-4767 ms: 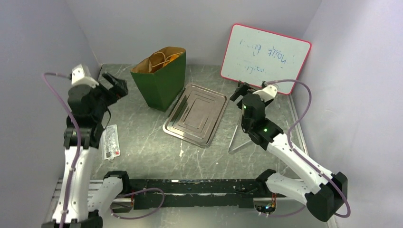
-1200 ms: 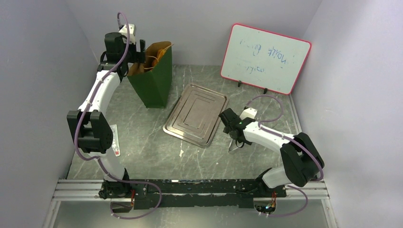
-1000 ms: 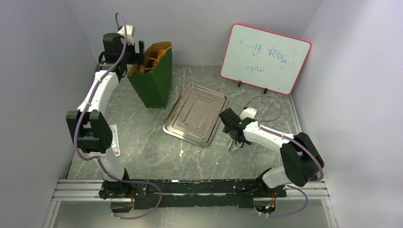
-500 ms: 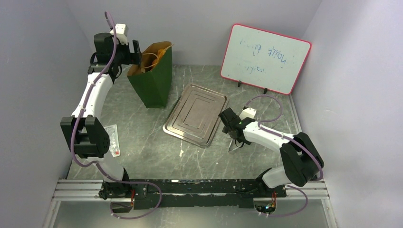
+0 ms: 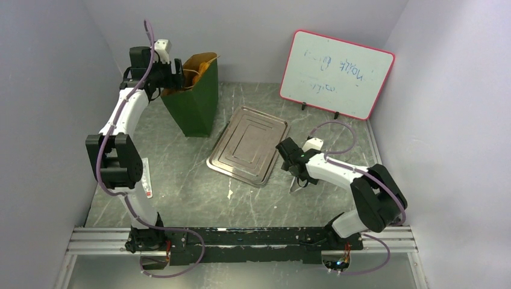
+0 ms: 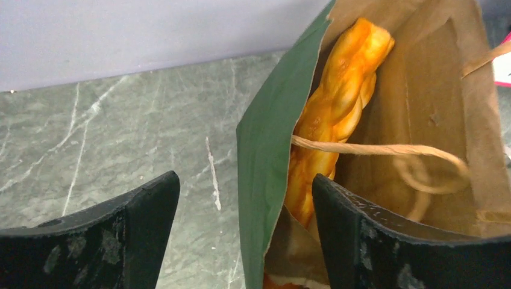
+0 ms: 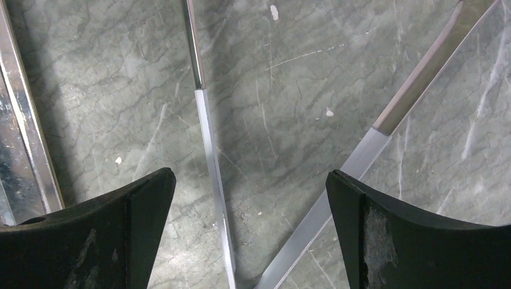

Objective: Take the fake bread out of the paper bag
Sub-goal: Adjust the paper bag at the center of the board, then pick up the clamp at the center of the board.

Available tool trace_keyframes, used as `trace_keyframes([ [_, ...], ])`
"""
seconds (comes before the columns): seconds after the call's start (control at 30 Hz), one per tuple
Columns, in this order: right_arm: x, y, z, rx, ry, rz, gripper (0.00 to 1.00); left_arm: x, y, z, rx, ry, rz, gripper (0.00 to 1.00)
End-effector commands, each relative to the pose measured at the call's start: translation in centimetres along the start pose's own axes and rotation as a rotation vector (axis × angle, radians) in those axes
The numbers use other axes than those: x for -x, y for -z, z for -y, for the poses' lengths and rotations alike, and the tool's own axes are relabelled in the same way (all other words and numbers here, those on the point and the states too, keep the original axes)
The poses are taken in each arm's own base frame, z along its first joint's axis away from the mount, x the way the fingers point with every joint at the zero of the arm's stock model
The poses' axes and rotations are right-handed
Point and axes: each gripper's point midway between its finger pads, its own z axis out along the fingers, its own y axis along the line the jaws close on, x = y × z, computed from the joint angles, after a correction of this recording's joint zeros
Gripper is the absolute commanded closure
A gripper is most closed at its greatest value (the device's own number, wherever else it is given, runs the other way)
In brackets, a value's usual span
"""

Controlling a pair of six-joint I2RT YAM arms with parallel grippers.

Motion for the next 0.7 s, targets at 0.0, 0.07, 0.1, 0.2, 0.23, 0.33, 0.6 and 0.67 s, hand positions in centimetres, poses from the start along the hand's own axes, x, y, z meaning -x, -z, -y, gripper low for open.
trace_keyframes([
  [0.0, 0.2, -0.1, -0.2, -0.004, 0.008, 0.013, 0.0, 0.7, -0.2, 0.3, -0.031, 0.008, 0.012, 0.3],
  [0.07, 0.3, -0.1, 0.0, -0.011, 0.011, 0.017, 0.0, 0.7, -0.6, 0.3, -0.033, 0.003, 0.019, 0.48],
  [0.1, 0.3, -0.1, 0.1, -0.014, 0.013, 0.019, 0.0, 0.8, -0.8, 0.3, -0.037, 0.0, 0.025, 0.61],
  [0.2, 0.1, -0.2, 0.5, -0.028, 0.018, 0.016, 0.0, 0.8, -1.4, 0.5, -0.053, -0.01, 0.021, 0.87],
  [0.23, 0.0, -0.1, 0.6, -0.032, 0.016, 0.014, 0.0, 0.8, -1.6, 0.6, -0.058, -0.013, 0.018, 0.89],
  [0.33, 0.3, 0.1, 0.7, -0.026, 0.013, 0.025, 0.0, 0.6, -1.8, 1.0, -0.061, -0.027, 0.02, 0.93],
  [0.6, 2.9, 1.4, 0.0, -0.019, 0.01, 0.085, 0.0, 2.1, -0.8, 1.7, -0.003, -0.099, 0.113, 0.93],
  [0.67, 3.2, 1.6, -0.1, -0.022, 0.005, 0.086, 0.0, 3.0, -0.2, 1.2, 0.037, -0.116, 0.151, 0.93],
])
